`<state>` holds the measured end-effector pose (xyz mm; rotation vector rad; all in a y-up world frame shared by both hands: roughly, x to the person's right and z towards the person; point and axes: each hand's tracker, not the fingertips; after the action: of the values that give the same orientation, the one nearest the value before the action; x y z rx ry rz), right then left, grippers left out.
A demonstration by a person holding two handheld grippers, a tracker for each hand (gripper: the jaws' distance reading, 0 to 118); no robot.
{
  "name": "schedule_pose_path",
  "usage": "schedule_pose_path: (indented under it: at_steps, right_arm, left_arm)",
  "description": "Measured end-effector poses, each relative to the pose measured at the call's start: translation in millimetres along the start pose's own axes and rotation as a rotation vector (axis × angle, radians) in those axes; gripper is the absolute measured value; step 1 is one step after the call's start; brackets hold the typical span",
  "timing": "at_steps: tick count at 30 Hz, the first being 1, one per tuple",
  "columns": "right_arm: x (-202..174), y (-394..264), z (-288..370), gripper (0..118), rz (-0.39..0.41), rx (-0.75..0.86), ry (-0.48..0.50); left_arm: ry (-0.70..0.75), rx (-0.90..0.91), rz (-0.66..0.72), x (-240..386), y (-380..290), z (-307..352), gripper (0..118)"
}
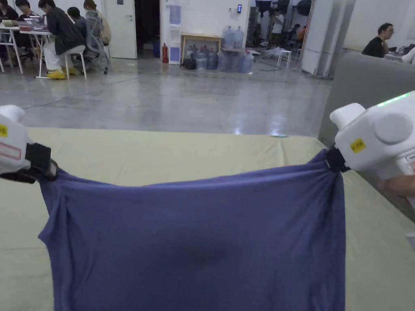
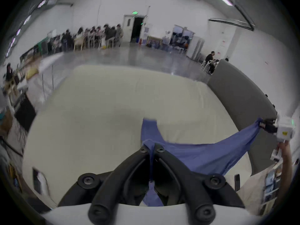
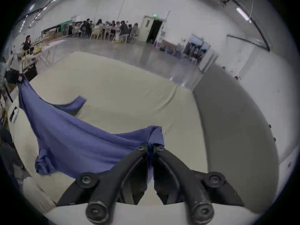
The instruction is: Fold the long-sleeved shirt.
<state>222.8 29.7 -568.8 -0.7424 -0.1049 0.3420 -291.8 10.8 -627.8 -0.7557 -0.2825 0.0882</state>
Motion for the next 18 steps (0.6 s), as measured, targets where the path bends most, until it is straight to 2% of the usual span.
schedule_pose_path:
  at_steps: [2, 6, 10, 12, 18]
  right_arm:
    - [14.3, 40.6, 6.0, 2, -0.014, 0.031, -0.034]
    - [33.2, 120.4, 23.9, 2, 0.054, 0.116, -0.153]
    - [53.8, 191.5, 48.4, 2, 0.020, 0.204, -0.235]
    - [61.8, 219.1, 61.3, 1, 0.000, 0.252, -0.279]
    - [83.5, 264.5, 85.3, 2, -0.088, 0.312, -0.282]
  left_arm:
    - [0.009, 0.026, 0.002, 12.9, 45.5, 5.6, 0]
    - [0.083, 0.142, -0.012, 17.9, 138.6, 11.9, 0]
    - [0.149, 0.266, 0.003, 30.1, 220.5, 33.7, 0]
    - [0.163, 0.347, 0.015, 42.7, 240.4, 52.8, 0]
    - [0.179, 0.402, 0.064, 61.7, 270.8, 77.4, 0]
